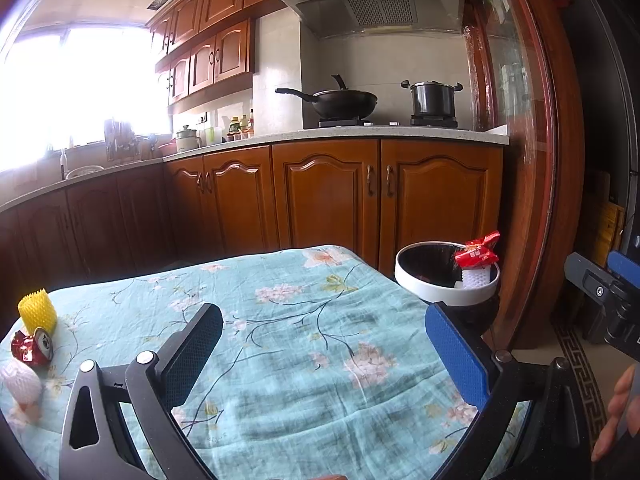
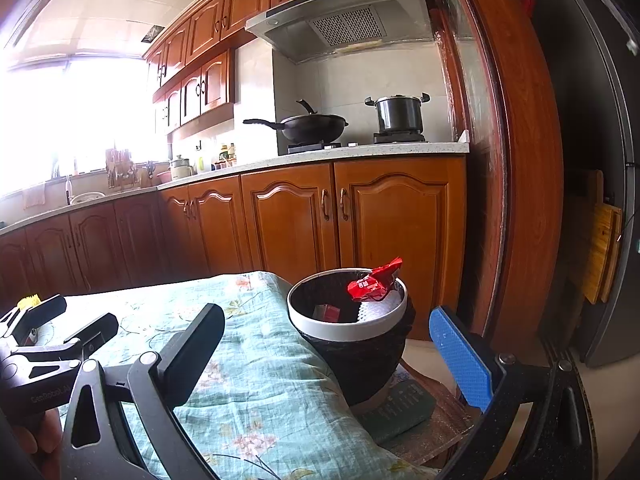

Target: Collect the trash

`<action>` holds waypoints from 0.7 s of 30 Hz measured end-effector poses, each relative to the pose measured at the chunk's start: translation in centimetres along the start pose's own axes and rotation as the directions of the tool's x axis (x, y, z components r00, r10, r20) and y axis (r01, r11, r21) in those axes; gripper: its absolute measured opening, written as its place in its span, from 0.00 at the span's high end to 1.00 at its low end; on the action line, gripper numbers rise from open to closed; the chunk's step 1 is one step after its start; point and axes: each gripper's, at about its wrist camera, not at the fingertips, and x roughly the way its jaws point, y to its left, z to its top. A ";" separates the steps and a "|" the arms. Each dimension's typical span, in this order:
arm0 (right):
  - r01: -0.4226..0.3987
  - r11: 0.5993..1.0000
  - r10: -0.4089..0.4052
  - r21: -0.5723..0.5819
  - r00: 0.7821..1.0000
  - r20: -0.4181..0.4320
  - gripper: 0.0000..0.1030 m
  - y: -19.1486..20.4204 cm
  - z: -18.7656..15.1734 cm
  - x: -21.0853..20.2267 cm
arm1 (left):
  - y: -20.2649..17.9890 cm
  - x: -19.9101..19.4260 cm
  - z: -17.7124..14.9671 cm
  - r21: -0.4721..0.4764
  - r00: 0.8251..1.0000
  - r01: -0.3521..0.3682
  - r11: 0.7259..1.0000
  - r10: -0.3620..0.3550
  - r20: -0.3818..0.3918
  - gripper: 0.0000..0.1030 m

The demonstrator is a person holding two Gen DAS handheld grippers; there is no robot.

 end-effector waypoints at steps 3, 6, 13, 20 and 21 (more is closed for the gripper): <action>-0.003 1.000 0.003 0.000 1.000 0.000 0.00 0.0 0.0 0.0 | 0.0 0.0 0.0 0.000 1.000 0.005 1.000 -0.005 0.000 0.01; -0.002 1.000 0.002 -0.002 1.000 0.001 0.00 0.0 0.0 0.0 | 0.0 0.0 -0.1 0.003 1.000 0.008 1.000 -0.008 0.000 0.01; -0.009 1.000 0.009 -0.008 1.000 0.004 0.00 0.0 0.0 0.0 | 0.2 0.1 -0.1 -0.003 1.000 0.020 1.000 -0.020 -0.003 0.01; -0.019 1.000 0.019 -0.008 1.000 0.005 0.00 0.1 0.1 0.0 | 0.2 0.0 0.0 -0.003 1.000 0.018 1.000 -0.018 0.000 0.01; -0.020 1.000 0.020 -0.009 1.000 0.005 0.00 0.2 0.2 0.0 | 0.3 0.0 0.0 -0.005 1.000 0.018 1.000 -0.018 0.000 0.01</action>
